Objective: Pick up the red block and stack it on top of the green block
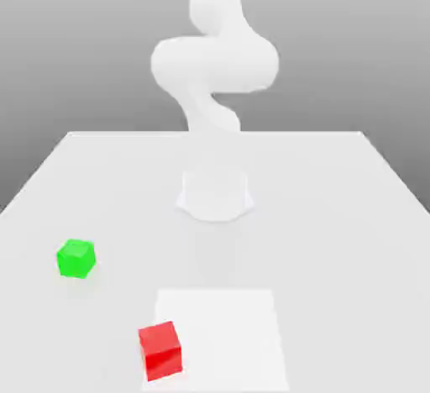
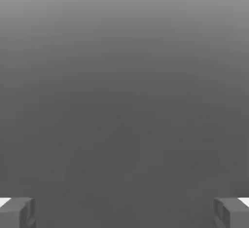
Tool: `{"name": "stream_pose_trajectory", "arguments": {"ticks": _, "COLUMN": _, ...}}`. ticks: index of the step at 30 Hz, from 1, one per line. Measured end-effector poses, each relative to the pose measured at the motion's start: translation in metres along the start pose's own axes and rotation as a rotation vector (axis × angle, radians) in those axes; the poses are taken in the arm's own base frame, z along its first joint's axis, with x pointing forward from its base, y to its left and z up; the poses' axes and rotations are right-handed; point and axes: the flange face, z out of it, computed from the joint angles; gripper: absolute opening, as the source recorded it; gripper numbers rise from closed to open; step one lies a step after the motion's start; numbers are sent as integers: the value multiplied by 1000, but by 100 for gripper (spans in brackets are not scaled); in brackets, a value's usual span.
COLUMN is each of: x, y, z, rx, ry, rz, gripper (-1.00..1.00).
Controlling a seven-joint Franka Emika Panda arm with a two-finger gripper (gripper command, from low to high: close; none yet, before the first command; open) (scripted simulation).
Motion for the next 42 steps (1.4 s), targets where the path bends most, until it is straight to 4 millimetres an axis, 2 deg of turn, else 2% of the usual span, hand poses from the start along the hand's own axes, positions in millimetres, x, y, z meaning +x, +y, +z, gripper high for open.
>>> {"name": "stream_pose_trajectory", "arguments": {"ticks": 3, "x": -2, "y": 8, "z": 66, "rx": -112, "ry": -12, "rz": 122, "gripper": 0}}
{"name": "stream_pose_trajectory", "arguments": {"ticks": 6, "x": -5, "y": 25, "z": 128, "rx": -214, "ry": -23, "rz": 240, "gripper": 0}}
{"name": "stream_pose_trajectory", "arguments": {"ticks": 12, "x": -22, "y": 80, "z": 239, "rx": -401, "ry": -49, "rz": 482, "gripper": 0}}
{"name": "stream_pose_trajectory", "arguments": {"ticks": 17, "x": -47, "y": 139, "z": 315, "rx": -543, "ry": -78, "rz": 694, "gripper": 0}}
{"name": "stream_pose_trajectory", "arguments": {"ticks": 22, "x": -85, "y": 199, "z": 373, "rx": -675, "ry": -117, "rz": 913, "gripper": 0}}
{"name": "stream_pose_trajectory", "arguments": {"ticks": 25, "x": -111, "y": 228, "z": 400, "rx": -734, "ry": -141, "rz": 1018, "gripper": 0}}
{"name": "stream_pose_trajectory", "arguments": {"ticks": 29, "x": -135, "y": 254, "z": 437, "rx": -744, "ry": -144, "rz": 1038, "gripper": 0}}
{"name": "stream_pose_trajectory", "arguments": {"ticks": 30, "x": -140, "y": 259, "z": 443, "rx": -746, "ry": -144, "rz": 1038, "gripper": -100}}
{"name": "stream_pose_trajectory", "arguments": {"ticks": 37, "x": -140, "y": 259, "z": 444, "rx": -743, "ry": -144, "rz": 1038, "gripper": -100}}
{"name": "stream_pose_trajectory", "arguments": {"ticks": 42, "x": -116, "y": 234, "z": 404, "rx": -745, "ry": -142, "rz": 1038, "gripper": -100}}
